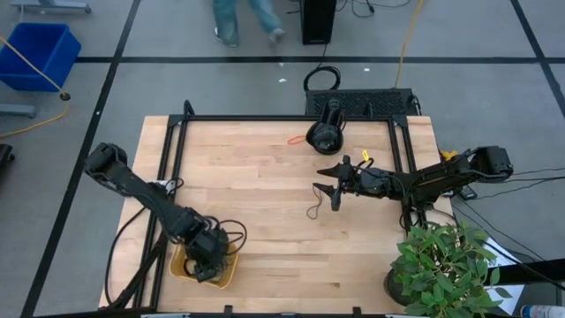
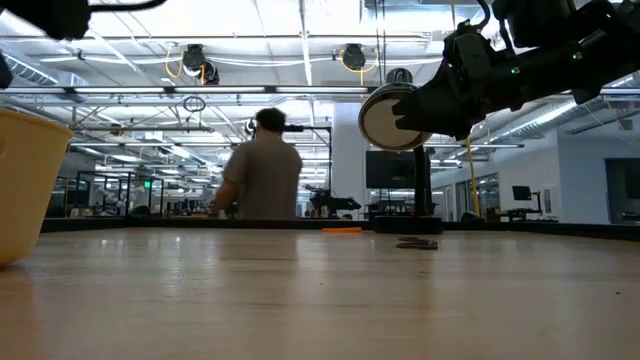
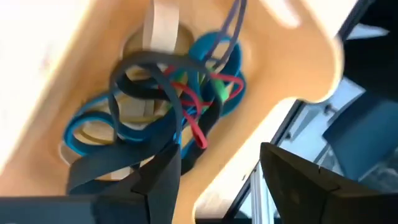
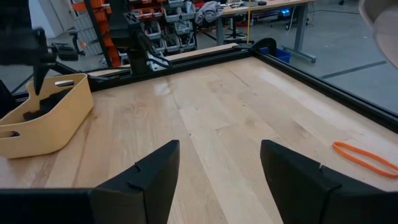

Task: Pick and place rubber bands into bin
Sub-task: Put the purple rubberband into the yellow bin

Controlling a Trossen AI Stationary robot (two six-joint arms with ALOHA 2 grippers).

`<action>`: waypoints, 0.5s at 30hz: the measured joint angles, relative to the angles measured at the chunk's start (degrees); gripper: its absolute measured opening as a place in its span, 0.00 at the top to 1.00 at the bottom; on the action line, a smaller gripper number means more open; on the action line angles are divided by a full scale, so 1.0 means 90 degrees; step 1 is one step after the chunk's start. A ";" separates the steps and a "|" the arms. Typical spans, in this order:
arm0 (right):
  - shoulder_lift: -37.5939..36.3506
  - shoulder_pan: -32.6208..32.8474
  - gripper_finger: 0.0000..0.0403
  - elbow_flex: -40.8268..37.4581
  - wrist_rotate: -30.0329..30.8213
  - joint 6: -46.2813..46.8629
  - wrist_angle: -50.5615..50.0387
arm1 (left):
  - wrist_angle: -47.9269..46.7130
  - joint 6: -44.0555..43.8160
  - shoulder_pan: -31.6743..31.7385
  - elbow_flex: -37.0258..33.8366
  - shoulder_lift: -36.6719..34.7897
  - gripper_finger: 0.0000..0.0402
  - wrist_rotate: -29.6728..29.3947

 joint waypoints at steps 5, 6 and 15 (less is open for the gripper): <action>0.0000 0.0000 0.46 0.0000 -0.0014 0.0002 0.0004 | 0.0015 -0.0015 -0.0005 -0.0002 -0.0744 0.43 -0.0801; 0.0000 0.0014 0.46 0.0000 -0.0043 0.0001 0.0004 | 0.0025 -0.0019 -0.0003 -0.0001 -0.0911 0.43 -0.1101; 0.0000 0.0029 0.46 0.0000 -0.0570 0.0588 0.0002 | 0.0628 0.1330 0.0293 -0.0002 -0.2173 0.43 -0.5101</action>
